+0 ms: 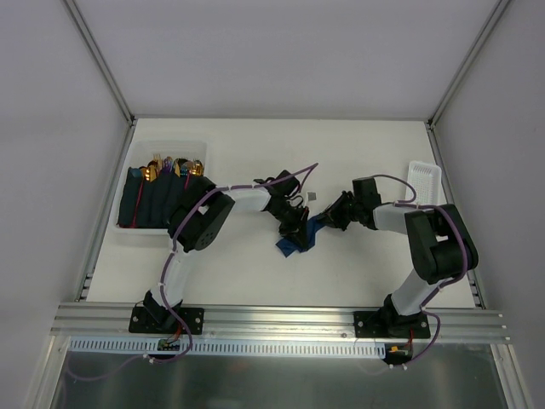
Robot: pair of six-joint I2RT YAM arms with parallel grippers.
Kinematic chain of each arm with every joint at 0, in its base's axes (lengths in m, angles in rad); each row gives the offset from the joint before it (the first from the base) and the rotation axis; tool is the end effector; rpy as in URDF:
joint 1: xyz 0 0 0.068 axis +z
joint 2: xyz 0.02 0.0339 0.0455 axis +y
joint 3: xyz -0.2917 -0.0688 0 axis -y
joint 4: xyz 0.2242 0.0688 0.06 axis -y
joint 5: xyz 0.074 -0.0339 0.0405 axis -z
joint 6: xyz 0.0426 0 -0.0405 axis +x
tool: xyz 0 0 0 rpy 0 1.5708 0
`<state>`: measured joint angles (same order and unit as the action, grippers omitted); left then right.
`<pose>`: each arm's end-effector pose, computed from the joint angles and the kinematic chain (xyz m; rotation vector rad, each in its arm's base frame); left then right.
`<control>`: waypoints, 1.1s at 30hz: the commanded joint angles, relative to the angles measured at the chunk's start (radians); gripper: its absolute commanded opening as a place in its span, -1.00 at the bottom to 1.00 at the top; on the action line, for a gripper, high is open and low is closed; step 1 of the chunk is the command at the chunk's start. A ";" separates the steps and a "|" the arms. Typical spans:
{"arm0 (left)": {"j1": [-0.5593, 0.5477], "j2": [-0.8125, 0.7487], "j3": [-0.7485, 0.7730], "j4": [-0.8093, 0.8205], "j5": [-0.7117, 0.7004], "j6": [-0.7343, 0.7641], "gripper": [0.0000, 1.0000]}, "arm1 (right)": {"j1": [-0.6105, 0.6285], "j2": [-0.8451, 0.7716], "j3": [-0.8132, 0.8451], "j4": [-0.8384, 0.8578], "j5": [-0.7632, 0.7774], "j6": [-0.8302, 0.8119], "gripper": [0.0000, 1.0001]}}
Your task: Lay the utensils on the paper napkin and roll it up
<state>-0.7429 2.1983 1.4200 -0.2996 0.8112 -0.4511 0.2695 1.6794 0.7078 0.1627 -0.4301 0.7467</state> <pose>0.3046 -0.3217 0.1439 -0.6931 -2.6754 1.3644 0.2897 0.0984 0.1706 0.3794 2.4878 0.9669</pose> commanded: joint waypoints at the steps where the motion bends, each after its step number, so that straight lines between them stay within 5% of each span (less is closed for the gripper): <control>1: -0.027 0.070 -0.021 -0.065 -0.023 -0.034 -1.00 | -0.004 0.017 -0.042 -0.098 0.149 -0.026 -1.00; 6: -0.027 0.078 -0.032 -0.067 -0.101 -0.052 -1.00 | -0.003 0.003 -0.033 -0.114 0.120 -0.036 -0.99; 10: -0.024 0.080 -0.033 -0.076 -0.130 -0.057 -1.00 | -0.010 -0.059 -0.030 -0.163 0.114 -0.066 -0.61; 15: -0.019 0.095 -0.030 -0.088 -0.138 -0.061 -1.00 | -0.033 -0.138 0.007 -0.265 0.096 -0.121 -0.39; 23: -0.015 0.103 -0.026 -0.096 -0.136 -0.060 -1.00 | -0.061 -0.233 0.107 -0.384 0.079 -0.187 -0.52; 33: -0.015 0.110 -0.021 -0.095 -0.127 -0.057 -1.00 | -0.001 -0.183 0.128 -0.290 -0.016 -0.112 -0.67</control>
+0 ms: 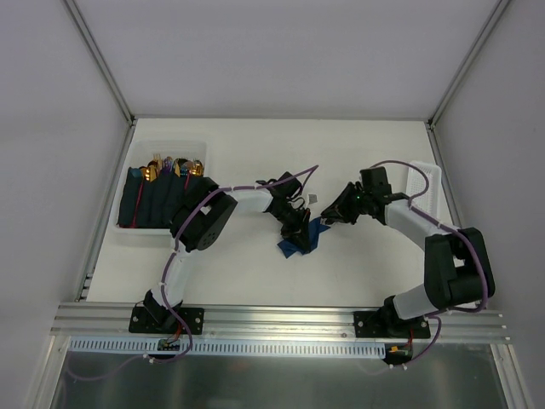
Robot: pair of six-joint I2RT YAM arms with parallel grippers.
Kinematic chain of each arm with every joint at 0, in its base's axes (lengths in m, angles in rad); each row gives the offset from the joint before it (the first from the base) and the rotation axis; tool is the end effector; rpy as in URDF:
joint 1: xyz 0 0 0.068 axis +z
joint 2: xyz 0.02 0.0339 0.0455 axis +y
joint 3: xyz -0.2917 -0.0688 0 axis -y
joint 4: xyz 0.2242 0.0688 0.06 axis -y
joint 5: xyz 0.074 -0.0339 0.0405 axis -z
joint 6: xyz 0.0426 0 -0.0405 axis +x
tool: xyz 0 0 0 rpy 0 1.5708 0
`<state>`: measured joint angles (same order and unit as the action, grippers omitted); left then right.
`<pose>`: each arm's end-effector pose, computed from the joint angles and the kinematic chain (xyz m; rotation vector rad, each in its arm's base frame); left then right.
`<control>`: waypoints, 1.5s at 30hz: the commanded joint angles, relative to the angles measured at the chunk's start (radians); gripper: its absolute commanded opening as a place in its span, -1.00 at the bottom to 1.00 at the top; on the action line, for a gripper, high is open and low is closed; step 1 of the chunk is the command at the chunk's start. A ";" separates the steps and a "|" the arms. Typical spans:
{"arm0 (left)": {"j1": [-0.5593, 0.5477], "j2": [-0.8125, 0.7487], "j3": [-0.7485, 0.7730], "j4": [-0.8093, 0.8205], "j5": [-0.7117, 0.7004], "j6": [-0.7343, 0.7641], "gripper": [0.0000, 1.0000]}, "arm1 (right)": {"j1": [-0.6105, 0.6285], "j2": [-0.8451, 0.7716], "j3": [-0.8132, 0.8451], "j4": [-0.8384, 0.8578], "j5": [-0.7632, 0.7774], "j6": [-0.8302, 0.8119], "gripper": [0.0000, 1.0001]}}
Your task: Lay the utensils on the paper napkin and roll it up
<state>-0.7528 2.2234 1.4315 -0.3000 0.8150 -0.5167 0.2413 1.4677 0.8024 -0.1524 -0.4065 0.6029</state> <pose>0.3035 -0.3268 0.1362 -0.6031 -2.6588 1.3349 0.2686 0.0835 0.2299 0.2469 2.4737 0.8672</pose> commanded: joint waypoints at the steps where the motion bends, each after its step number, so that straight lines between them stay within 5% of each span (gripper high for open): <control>1: -0.005 0.084 -0.034 -0.096 -0.131 0.009 -1.00 | 0.042 0.039 0.034 0.039 -0.038 0.037 -0.70; 18: 0.000 0.045 -0.008 -0.096 -0.082 0.052 -0.95 | 0.108 0.241 -0.022 0.108 -0.023 0.041 -0.81; 27: 0.026 -0.221 0.030 -0.097 0.030 0.132 -0.25 | 0.110 0.301 -0.023 0.096 0.005 -0.008 -0.85; 30: 0.064 -0.313 0.009 -0.099 0.033 0.155 -0.17 | 0.110 0.318 -0.020 0.093 0.008 -0.020 -0.86; 36: 0.150 -0.323 -0.048 -0.120 0.055 0.191 -0.32 | 0.110 0.336 -0.012 0.088 0.005 -0.037 -0.88; 45: 0.109 -0.248 -0.101 -0.162 0.069 0.293 -0.47 | 0.110 0.350 0.007 0.059 0.006 -0.052 -0.88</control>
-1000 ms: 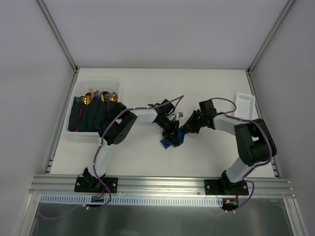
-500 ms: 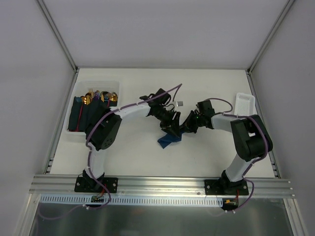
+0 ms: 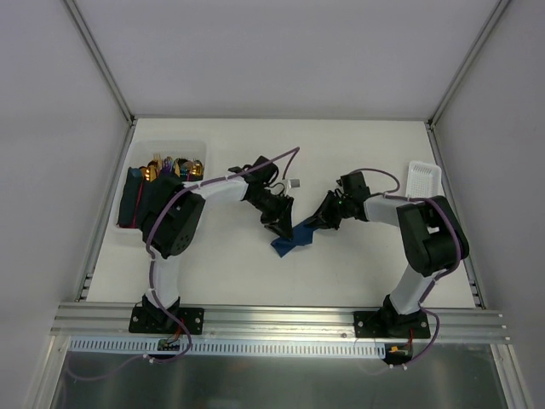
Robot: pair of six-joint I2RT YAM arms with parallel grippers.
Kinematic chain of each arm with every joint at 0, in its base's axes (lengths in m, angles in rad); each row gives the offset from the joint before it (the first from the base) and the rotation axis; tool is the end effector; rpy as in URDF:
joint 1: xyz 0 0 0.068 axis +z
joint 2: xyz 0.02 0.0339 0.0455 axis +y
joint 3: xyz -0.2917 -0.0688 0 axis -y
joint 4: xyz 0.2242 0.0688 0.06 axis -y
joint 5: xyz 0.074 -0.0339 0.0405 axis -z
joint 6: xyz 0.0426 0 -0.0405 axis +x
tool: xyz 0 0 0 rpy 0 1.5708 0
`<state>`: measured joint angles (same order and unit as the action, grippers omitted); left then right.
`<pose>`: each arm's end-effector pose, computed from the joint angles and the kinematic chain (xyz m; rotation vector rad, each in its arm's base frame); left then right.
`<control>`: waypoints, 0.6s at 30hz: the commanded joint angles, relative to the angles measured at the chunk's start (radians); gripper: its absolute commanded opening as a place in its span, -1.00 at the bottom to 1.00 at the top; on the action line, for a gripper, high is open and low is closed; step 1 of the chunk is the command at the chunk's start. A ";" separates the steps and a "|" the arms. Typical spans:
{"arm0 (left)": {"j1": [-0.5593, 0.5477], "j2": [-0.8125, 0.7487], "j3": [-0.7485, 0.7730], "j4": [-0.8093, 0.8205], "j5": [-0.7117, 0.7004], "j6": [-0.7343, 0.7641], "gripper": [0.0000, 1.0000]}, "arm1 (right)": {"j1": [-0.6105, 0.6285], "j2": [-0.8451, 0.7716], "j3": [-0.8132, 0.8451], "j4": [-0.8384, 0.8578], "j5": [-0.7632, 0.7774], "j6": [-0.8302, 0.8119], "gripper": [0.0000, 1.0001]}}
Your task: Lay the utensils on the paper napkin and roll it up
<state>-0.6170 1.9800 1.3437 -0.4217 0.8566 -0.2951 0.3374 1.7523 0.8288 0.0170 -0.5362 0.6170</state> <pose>0.3093 -0.2589 0.2074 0.7552 2.6254 -1.4251 0.2984 0.1278 0.1706 0.1183 2.6072 1.0456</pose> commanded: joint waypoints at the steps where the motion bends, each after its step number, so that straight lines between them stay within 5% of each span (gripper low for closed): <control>1: -0.030 -0.001 -0.020 -0.043 0.032 0.082 -0.50 | 0.014 0.065 -0.016 -0.114 0.137 -0.068 -0.88; 18: 0.005 0.180 -0.074 -0.092 -0.097 0.080 -0.77 | 0.014 0.076 0.033 -0.161 0.133 -0.102 -0.89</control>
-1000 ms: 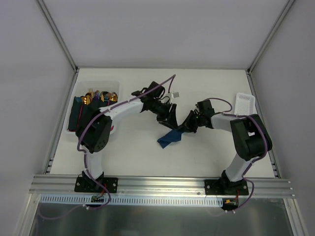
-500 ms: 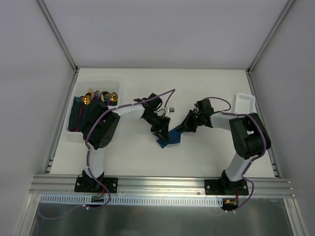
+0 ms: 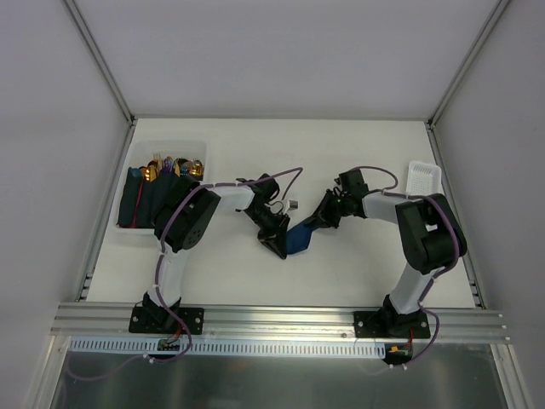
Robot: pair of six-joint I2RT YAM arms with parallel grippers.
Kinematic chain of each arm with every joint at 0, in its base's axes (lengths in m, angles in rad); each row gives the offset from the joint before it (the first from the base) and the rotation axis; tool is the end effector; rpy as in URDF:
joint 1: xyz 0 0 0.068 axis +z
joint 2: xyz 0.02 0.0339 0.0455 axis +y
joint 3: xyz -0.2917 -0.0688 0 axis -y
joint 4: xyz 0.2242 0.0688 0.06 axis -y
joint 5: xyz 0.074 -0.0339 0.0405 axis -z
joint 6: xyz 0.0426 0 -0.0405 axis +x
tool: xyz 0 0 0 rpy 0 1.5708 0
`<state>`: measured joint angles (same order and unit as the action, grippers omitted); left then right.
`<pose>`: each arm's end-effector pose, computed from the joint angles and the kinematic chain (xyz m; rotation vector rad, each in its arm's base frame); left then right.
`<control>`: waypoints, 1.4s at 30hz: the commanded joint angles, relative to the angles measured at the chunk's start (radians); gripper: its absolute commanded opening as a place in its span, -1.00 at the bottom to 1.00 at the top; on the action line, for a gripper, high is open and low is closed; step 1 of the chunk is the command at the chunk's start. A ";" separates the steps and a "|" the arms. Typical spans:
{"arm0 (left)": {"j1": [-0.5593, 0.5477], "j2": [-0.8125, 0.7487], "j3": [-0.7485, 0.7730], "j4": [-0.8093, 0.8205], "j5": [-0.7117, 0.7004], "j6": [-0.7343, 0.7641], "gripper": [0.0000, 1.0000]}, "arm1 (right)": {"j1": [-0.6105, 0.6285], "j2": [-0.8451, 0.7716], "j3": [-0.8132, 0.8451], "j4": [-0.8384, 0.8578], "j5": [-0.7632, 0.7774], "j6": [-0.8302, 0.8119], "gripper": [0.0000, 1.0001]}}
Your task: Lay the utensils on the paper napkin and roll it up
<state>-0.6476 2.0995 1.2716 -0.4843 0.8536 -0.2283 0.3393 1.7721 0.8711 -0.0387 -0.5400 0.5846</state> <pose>0.2909 -0.2603 0.1422 -0.7233 -2.6267 1.2700 0.3037 0.1304 0.1716 0.0858 2.6345 1.0324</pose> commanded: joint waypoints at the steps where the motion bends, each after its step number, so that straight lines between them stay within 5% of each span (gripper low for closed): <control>1: 0.040 0.073 -0.002 -0.030 -0.094 0.015 -0.78 | 0.012 0.061 0.000 -0.107 0.137 -0.075 -0.88; 6: 0.046 0.070 0.008 -0.030 -0.048 0.017 -0.78 | 0.012 0.079 0.020 -0.121 0.132 -0.091 -0.89; 11: 0.046 -0.085 0.037 -0.028 0.084 0.052 -0.57 | 0.010 0.090 0.031 -0.128 0.132 -0.123 -0.94; 18: 0.045 -0.239 0.098 -0.028 0.098 0.041 -0.57 | 0.009 0.101 0.037 -0.132 0.135 -0.169 -0.97; 29: 0.023 -0.053 0.190 -0.014 0.064 0.015 -0.60 | 0.009 0.133 0.071 -0.138 0.112 -0.232 -0.98; 42: 0.043 0.088 0.106 0.041 -0.065 -0.031 -0.80 | 0.013 0.176 0.200 -0.213 0.072 -0.355 -0.96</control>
<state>-0.6132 2.1563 1.4151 -0.4507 0.8513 -0.2443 0.3470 1.9007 1.0702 -0.1902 -0.6186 0.3286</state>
